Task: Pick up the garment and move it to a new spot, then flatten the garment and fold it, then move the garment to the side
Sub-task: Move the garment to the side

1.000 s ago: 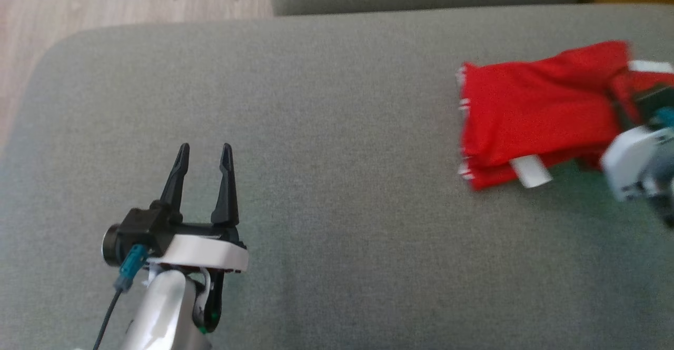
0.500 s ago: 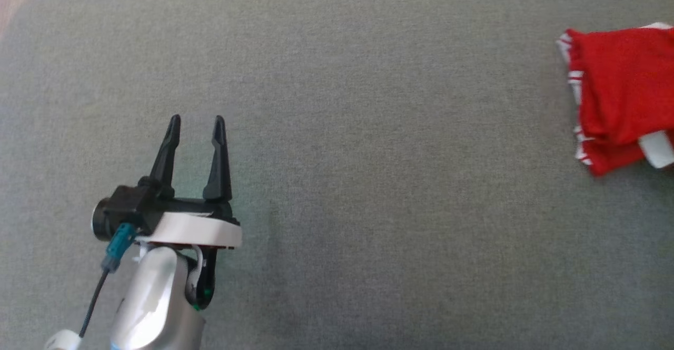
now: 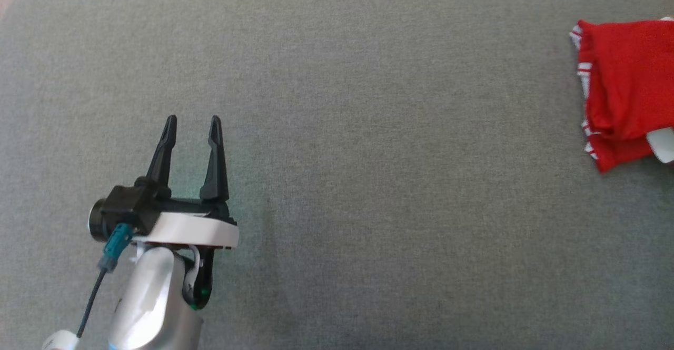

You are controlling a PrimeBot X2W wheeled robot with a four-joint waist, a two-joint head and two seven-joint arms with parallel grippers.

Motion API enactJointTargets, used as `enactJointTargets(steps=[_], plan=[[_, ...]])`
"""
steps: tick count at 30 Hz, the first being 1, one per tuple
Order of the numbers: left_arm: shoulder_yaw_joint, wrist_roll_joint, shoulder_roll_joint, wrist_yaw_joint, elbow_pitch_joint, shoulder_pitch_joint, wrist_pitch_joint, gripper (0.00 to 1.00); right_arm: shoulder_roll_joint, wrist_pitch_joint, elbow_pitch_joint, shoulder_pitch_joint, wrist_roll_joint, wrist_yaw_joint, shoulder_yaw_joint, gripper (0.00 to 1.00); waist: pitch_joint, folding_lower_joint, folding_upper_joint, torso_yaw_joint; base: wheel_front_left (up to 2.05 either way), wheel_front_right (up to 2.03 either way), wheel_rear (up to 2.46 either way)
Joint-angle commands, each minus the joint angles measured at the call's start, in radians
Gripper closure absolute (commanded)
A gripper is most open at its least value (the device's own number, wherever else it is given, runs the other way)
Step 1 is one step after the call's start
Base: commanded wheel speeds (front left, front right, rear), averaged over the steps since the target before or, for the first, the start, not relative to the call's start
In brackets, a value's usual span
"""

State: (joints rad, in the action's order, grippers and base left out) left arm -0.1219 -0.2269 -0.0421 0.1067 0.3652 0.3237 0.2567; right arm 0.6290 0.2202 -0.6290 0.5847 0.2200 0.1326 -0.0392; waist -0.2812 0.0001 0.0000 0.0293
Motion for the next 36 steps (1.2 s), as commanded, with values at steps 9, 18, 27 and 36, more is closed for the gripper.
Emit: enactJointTargets(steps=[9, 18, 27, 36], plan=[[0.045, 0.002, -0.008, 0.003, -0.02, 0.011, 0.005, 0.0, -0.09, -0.028, 0.146, -0.013, 0.012, -0.002, -0.039, 0.0, 0.078, -0.0001, 0.0, -0.018, 0.0, 0.0, 0.0], [0.052, -0.008, -0.008, -0.01, -0.047, -0.032, 0.005, 0.0, -0.338, -0.126, 0.343, -0.045, -0.121, -0.002, -0.035, 0.0, 0.182, -0.0001, 0.0, -0.028, 0.0, 0.0, 0.0], [0.041, -0.016, -0.008, -0.03, -0.063, -0.109, 0.005, 0.0, -0.573, -0.239, 0.424, -0.197, -0.257, -0.002, -0.046, 0.0, 0.251, -0.0001, 0.0, -0.019, 0.0, 0.0, 0.0], [0.018, -0.04, -0.008, -0.065, -0.079, -0.191, 0.005, 0.0, -0.578, -0.429, 0.312, -0.386, -0.426, -0.002, 0.039, 0.0, 0.283, -0.0001, 0.0, 0.0, 0.0, 0.0, 0.0]])
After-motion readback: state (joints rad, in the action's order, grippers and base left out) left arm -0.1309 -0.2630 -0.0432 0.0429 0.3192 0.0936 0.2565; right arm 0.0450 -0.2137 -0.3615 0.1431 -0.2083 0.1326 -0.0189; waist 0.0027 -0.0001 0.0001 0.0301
